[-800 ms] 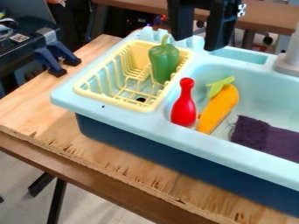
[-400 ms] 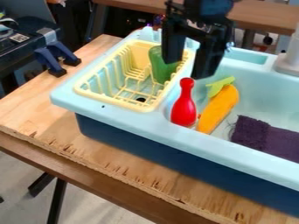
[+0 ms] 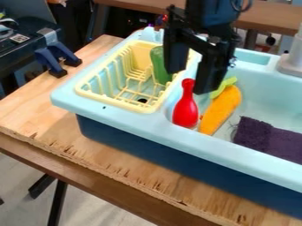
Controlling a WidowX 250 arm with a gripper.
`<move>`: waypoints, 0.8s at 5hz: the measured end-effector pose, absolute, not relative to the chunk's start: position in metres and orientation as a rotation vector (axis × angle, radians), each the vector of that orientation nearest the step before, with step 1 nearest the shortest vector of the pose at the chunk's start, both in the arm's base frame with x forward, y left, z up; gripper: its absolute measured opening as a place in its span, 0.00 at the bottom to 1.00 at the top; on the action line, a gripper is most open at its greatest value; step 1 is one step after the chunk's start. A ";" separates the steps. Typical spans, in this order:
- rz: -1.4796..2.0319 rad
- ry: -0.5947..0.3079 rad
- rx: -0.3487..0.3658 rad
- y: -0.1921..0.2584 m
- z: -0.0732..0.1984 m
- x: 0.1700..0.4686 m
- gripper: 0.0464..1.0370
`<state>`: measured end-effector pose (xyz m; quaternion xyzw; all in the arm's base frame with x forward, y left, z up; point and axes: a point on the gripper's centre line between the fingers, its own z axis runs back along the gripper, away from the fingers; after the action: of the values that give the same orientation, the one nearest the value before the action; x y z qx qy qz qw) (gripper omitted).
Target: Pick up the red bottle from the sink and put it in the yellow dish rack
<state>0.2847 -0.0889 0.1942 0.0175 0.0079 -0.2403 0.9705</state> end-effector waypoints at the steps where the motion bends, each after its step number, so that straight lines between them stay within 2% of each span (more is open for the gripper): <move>1: -0.458 0.028 -0.007 -0.077 0.189 0.286 0.97; 2: -0.406 0.037 -0.005 -0.059 0.184 0.288 0.97; 3: -0.445 0.030 -0.062 -0.057 0.171 0.293 0.97; 4: -0.481 0.067 -0.094 -0.059 0.154 0.298 0.97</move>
<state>0.2984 -0.0587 0.1541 -0.0467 0.0331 -0.2381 0.9695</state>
